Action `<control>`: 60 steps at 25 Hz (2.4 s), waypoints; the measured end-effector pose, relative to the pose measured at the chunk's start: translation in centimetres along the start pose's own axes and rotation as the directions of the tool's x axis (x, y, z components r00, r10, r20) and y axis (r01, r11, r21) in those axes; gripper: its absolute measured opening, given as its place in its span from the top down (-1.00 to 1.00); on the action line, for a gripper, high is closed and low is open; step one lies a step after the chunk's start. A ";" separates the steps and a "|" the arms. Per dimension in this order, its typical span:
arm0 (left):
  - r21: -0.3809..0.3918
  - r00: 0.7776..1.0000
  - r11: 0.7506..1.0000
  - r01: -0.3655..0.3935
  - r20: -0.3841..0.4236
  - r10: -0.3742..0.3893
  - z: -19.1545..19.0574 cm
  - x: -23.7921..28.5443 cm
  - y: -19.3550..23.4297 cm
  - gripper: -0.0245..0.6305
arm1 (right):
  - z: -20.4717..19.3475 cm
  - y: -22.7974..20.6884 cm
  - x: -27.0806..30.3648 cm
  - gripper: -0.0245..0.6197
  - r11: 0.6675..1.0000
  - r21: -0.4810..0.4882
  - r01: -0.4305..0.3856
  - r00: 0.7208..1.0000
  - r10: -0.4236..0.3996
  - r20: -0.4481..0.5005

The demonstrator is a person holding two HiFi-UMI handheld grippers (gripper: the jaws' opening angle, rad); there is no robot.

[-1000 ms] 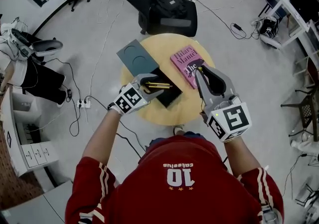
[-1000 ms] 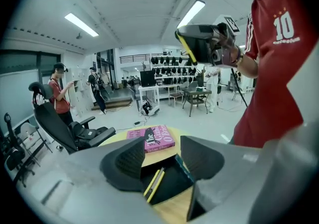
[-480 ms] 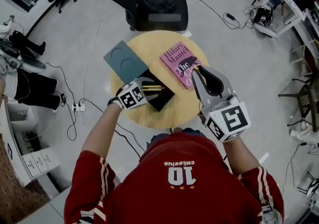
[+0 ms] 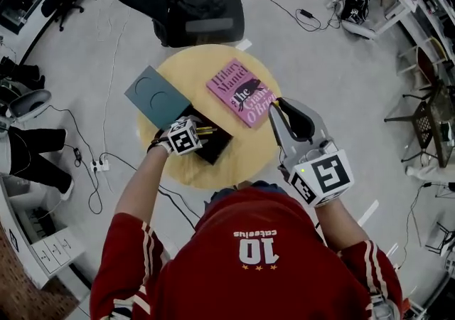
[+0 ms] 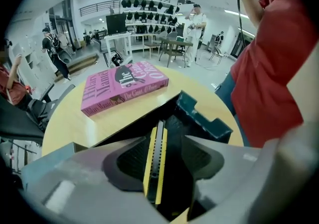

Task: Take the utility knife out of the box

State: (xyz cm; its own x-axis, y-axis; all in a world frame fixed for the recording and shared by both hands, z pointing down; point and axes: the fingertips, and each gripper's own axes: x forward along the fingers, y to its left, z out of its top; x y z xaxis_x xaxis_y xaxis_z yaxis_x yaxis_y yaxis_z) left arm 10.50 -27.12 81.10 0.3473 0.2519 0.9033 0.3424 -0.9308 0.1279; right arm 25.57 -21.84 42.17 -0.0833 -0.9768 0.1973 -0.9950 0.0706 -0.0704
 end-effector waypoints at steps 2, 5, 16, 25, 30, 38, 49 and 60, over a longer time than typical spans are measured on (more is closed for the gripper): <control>-0.006 1.000 1.000 -0.003 -0.024 0.003 -0.3 0.7 0.4 0.25 | 0.0 -0.6 -0.2 0.80 1.000 0.002 0.015 1.000 -0.015 -0.004; -0.015 0.998 1.000 -0.003 -0.067 0.002 -0.9 1.7 0.5 0.25 | -0.3 -1.1 -0.4 0.80 1.000 0.001 0.025 1.000 -0.025 -0.017; 0.016 0.994 0.998 -0.057 -0.091 0.058 -1.3 2.3 0.8 0.50 | -0.9 -1.3 -0.9 0.80 1.000 0.013 0.029 0.999 -0.028 -0.023; 0.065 0.994 0.993 -0.098 -0.043 0.101 0.0 0.0 0.6 0.53 | -0.3 -1.0 -1.2 0.80 1.000 0.013 0.017 1.000 -0.016 -0.007; 0.063 0.987 0.986 -0.156 0.032 0.155 1.2 -2.4 0.3 0.53 | 0.1 0.3 -1.1 0.80 1.000 0.007 -0.010 1.000 0.010 0.009; -0.001 0.947 0.961 -0.276 0.171 0.272 2.2 -6.3 -0.9 0.53 | 1.5 2.5 -2.4 0.80 0.999 -0.009 -0.039 0.998 0.039 0.041; -0.234 0.777 0.881 -0.412 0.416 0.473 5.4 -14.5 -3.0 0.53 | 3.8 5.1 -4.2 0.80 0.996 -0.036 -0.076 0.993 0.079 0.089; -0.366 0.511 0.758 -0.539 0.573 0.640 10.1 -27.3 -7.2 0.53 | 6.1 7.5 -5.3 0.80 0.992 -0.044 -0.116 0.982 0.121 0.147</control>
State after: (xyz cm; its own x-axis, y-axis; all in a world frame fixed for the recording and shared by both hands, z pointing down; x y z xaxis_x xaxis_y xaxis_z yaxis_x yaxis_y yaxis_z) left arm 7.42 -24.58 51.40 0.8973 -0.3154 0.3088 -0.2473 -0.9387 -0.2403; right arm 18.86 -17.36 34.62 -0.1945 -0.9800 0.0419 -0.9800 0.1924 -0.0501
